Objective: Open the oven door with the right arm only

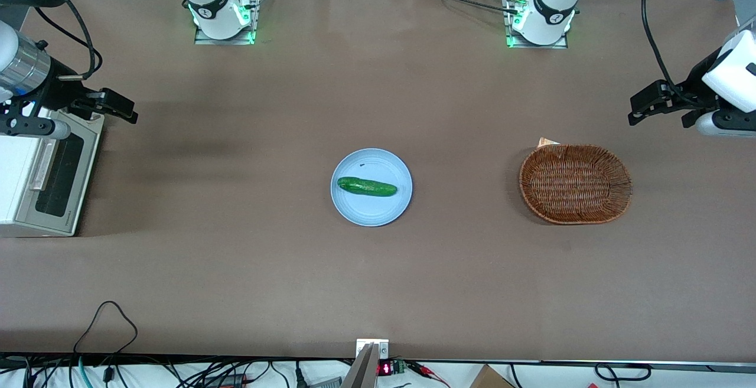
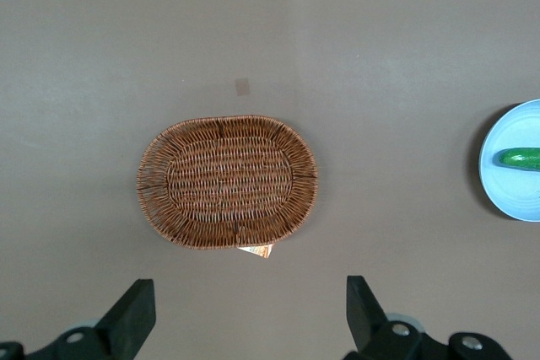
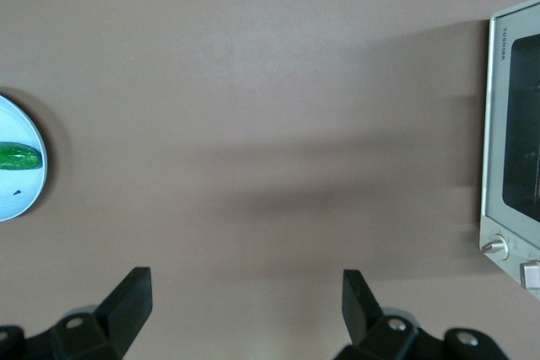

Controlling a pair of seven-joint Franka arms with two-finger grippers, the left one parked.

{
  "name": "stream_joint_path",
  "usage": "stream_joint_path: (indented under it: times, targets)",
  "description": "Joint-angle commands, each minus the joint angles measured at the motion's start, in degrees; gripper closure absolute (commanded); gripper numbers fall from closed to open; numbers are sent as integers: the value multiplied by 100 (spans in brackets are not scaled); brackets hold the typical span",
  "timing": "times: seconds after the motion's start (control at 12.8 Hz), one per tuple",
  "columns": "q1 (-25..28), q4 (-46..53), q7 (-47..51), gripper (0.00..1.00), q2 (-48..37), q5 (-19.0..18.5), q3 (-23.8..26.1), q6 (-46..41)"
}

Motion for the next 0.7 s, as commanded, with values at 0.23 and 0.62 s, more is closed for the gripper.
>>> stream_joint_path:
  times: [0.23, 0.62]
  targets:
    - [-49, 137, -40, 0, 58, 47, 25, -121]
    - [-49, 145, 13, 0, 102, 12, 25, -121]
